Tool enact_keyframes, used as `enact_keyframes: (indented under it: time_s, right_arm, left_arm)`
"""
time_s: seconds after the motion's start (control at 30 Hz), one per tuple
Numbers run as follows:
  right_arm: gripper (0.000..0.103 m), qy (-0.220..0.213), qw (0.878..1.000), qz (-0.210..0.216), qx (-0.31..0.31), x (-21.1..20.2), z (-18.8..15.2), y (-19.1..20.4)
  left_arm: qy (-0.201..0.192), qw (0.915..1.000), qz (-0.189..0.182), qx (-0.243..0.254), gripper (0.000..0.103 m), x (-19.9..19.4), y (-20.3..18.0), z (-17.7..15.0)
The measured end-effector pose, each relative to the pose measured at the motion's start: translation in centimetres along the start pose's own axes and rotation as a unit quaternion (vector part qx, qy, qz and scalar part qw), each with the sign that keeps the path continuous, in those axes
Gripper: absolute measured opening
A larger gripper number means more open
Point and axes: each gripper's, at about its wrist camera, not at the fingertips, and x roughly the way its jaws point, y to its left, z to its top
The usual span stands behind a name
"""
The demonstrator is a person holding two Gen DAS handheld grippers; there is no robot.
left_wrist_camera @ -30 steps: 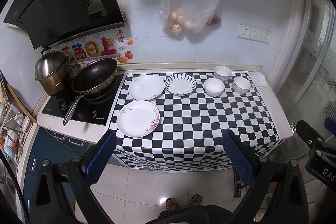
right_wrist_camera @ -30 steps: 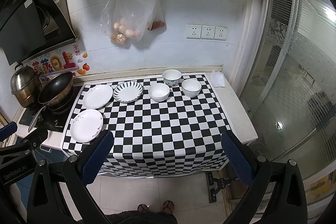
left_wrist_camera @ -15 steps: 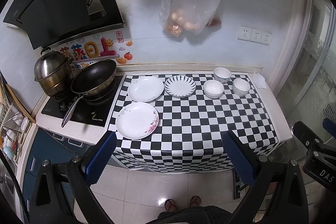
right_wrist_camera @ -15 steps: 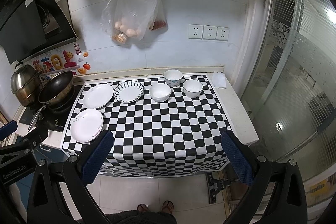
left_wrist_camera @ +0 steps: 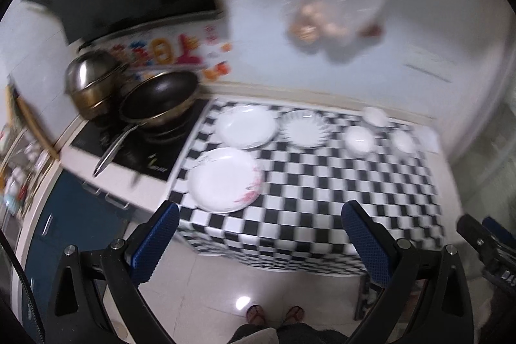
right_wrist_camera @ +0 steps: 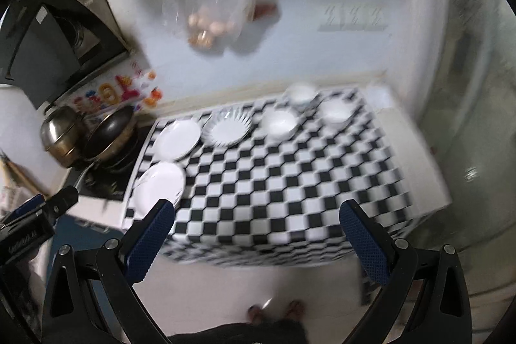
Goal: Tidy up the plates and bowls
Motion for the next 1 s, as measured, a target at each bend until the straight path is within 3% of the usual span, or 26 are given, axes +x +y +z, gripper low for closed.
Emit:
enact_keyframes:
  time_s: [0.13,0.27,0.53,0.63,0.77,0.83,0.93,1.0]
  right_arm:
    - [0.103,0.063,0.997,0.054,-0.007,8.0,0.7,0.3]
    - [0.103,0.112,0.991,0.061,-0.039,16.5,1.2,2.5]
    - [0.102,0.217,0.972,0.080,-0.036,34.4,2.6,9.0]
    - [0.099,0.256,0.962,0.083,-0.034,40.0,2.5,11.8]
    - [0.087,0.311,0.946,0.085,-0.037,46.9,1.9,15.4]
    - [0.081,0.327,0.940,0.088,-0.040,48.9,1.6,16.8]
    - [0.065,0.348,0.933,0.085,-0.043,51.4,1.1,18.1]
    - [0.053,0.358,0.929,0.082,-0.042,52.5,0.7,18.7]
  left_arm:
    - [0.042,0.9968,0.057,-0.037,0.103,6.1,3.9,0.1]
    - [0.091,0.9902,0.077,-0.074,0.103,12.3,8.0,-0.2]
    - [0.214,0.9707,0.042,-0.102,0.102,28.1,14.7,-0.1]
    - [0.245,0.9642,0.027,-0.097,0.091,33.1,16.3,0.2]
    - [0.280,0.9563,0.006,-0.084,0.071,38.9,17.8,0.6]
    - [0.294,0.9531,-0.006,-0.073,0.066,40.7,18.0,0.6]
    - [0.307,0.9493,-0.025,-0.062,0.062,42.5,18.0,0.6]
    - [0.316,0.9466,-0.033,-0.052,0.053,43.1,17.9,0.5]
